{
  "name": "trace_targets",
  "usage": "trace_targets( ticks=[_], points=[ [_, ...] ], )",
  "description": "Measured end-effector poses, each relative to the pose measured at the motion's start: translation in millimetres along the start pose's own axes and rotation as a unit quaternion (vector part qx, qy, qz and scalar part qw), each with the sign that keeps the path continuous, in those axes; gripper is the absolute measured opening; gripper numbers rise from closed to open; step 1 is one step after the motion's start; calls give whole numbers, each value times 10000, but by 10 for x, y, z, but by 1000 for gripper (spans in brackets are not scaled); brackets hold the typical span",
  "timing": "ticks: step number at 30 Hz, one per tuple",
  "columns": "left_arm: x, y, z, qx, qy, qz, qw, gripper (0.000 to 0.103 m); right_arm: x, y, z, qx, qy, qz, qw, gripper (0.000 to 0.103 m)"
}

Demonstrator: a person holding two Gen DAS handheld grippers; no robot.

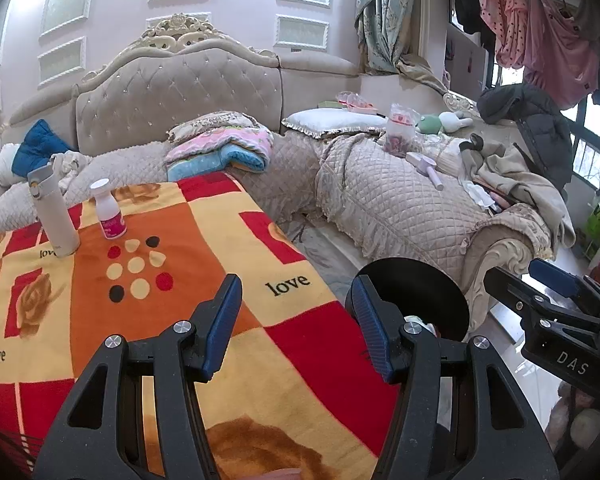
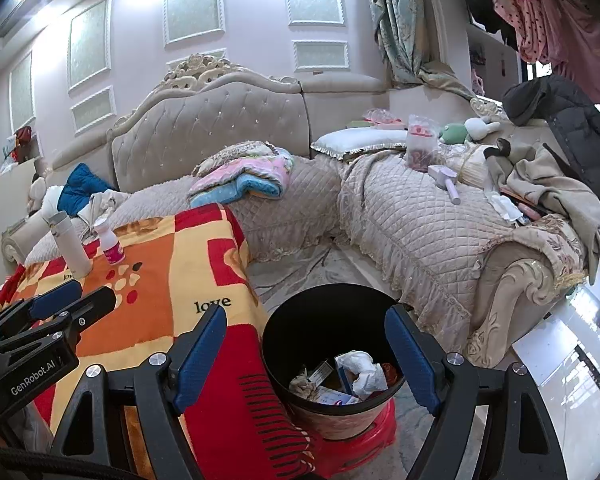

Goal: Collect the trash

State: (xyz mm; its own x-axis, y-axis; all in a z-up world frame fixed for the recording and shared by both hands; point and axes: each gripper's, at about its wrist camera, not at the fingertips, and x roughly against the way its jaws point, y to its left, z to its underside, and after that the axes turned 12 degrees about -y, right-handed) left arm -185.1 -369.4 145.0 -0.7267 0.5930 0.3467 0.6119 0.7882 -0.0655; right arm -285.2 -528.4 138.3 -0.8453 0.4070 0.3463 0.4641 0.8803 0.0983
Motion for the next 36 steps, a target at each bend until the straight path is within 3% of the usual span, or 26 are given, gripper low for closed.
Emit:
trace_targets(
  ticks=[36],
  points=[
    [-46,2,98,-17,93,47,9999,56,-81,-67,90,-20,177,19,9998,81]
  ],
)
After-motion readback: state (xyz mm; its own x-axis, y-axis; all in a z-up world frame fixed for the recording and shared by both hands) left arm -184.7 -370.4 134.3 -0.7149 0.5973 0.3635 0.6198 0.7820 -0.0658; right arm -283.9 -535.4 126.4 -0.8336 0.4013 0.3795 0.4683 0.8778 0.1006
